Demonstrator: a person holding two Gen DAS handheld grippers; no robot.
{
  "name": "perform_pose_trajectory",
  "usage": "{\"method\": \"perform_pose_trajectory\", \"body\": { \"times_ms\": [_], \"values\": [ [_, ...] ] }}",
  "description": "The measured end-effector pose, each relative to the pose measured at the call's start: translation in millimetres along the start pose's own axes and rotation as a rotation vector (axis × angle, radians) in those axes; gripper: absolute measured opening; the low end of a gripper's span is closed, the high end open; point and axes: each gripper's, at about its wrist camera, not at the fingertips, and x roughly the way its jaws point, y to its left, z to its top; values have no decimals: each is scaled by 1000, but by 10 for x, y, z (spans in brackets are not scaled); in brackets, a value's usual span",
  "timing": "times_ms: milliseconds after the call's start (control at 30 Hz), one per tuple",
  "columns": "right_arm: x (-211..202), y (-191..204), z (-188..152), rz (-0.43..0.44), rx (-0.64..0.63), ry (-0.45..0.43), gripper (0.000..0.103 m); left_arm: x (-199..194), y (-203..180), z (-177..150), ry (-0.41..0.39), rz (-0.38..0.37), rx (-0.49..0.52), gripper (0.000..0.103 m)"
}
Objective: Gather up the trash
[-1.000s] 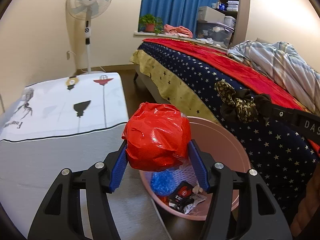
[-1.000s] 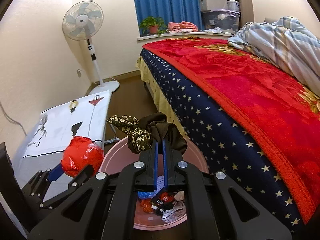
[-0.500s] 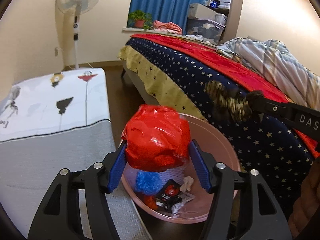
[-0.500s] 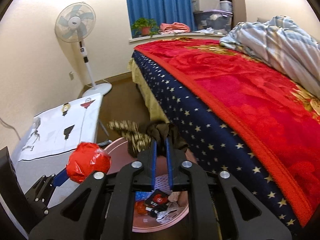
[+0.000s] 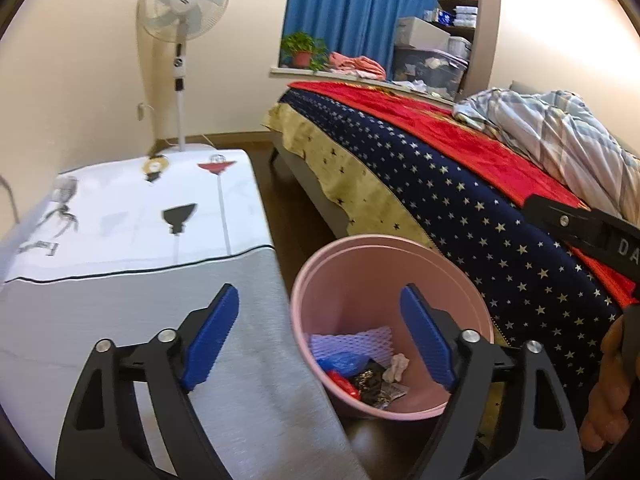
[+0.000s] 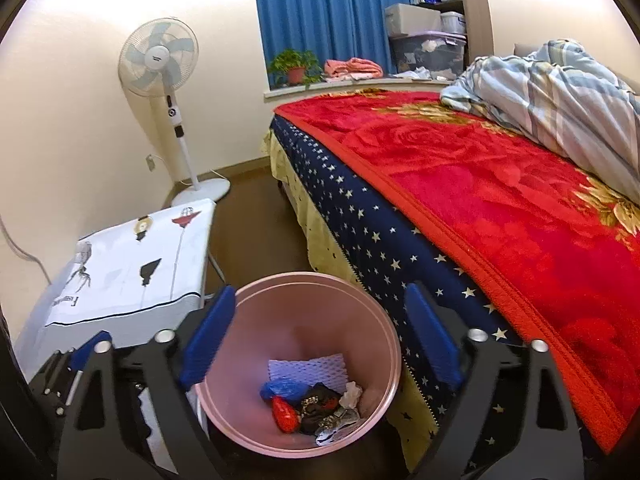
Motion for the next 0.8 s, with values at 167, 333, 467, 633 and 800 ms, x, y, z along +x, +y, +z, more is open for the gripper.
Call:
{"method": "perform_pose_trajectory", "body": {
  "times_ms": [167, 333, 467, 633, 800],
  "values": [
    [-114, 38, -16, 43, -9, 2, 98, -296, 103, 52, -34, 38, -18, 93],
    [-261, 71, -53, 93, -3, -3, 98, -608, 173, 27, -41, 61, -39, 95],
    [-394, 122, -142, 107, -11, -7, 98, -887, 209, -18, -51, 68, -59, 95],
    [-585, 178, -281, 96, -25, -16, 98, -1118, 287, -207, -43, 128, -62, 95],
    [-748, 243, -409, 96, -49, -20, 98, -1379, 336, -335, -67, 167, -57, 95]
  ]
}}
